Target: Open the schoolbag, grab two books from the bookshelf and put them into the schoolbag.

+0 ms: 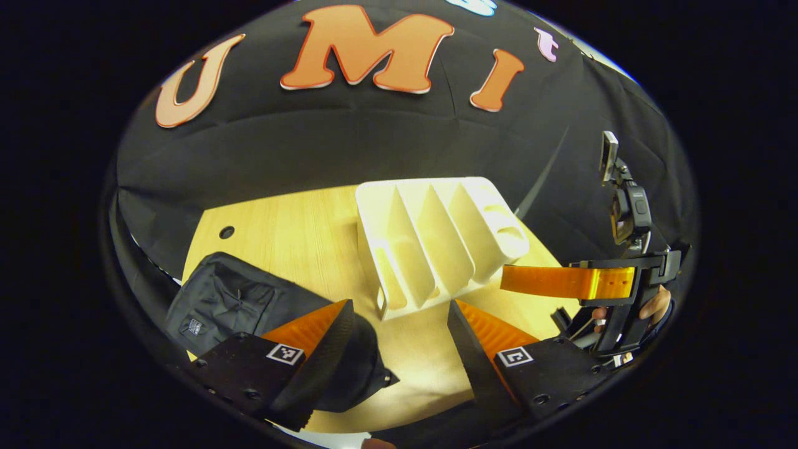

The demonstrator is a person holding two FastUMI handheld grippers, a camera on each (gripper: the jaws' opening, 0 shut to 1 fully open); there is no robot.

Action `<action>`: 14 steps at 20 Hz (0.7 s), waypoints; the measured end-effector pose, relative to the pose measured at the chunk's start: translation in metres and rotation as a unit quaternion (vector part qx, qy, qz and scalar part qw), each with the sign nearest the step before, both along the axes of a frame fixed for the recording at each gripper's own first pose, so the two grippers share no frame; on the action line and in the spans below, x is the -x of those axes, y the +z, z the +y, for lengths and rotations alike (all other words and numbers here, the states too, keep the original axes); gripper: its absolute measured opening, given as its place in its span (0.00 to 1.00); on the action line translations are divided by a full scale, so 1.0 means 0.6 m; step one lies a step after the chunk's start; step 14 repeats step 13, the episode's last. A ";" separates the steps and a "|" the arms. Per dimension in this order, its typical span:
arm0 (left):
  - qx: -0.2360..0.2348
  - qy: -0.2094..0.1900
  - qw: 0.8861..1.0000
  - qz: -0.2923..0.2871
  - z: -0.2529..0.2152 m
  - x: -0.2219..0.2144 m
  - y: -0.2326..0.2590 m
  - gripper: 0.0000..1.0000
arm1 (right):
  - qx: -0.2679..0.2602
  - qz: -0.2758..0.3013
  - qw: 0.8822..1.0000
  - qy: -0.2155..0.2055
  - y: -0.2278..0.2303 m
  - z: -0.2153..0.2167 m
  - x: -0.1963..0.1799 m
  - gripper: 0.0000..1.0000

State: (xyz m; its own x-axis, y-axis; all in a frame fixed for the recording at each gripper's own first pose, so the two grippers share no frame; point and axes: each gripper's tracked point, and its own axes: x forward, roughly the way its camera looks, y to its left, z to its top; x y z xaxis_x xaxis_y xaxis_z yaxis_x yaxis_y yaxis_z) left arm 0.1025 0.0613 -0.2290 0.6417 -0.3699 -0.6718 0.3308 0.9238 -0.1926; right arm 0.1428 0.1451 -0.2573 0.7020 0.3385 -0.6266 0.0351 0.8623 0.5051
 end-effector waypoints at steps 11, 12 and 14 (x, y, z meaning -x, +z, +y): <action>-0.014 0.135 0.957 -0.257 0.005 -0.025 0.234 0.96 | 0.164 -0.238 0.957 -0.031 0.228 -0.134 -0.027 0.96; -0.017 0.145 0.951 -0.273 0.015 -0.020 0.246 0.96 | 0.171 -0.255 0.951 -0.032 0.238 -0.138 -0.027 0.96; -0.020 0.156 0.944 -0.289 0.024 -0.018 0.259 0.96 | 0.179 -0.268 0.946 -0.032 0.246 -0.141 -0.025 0.96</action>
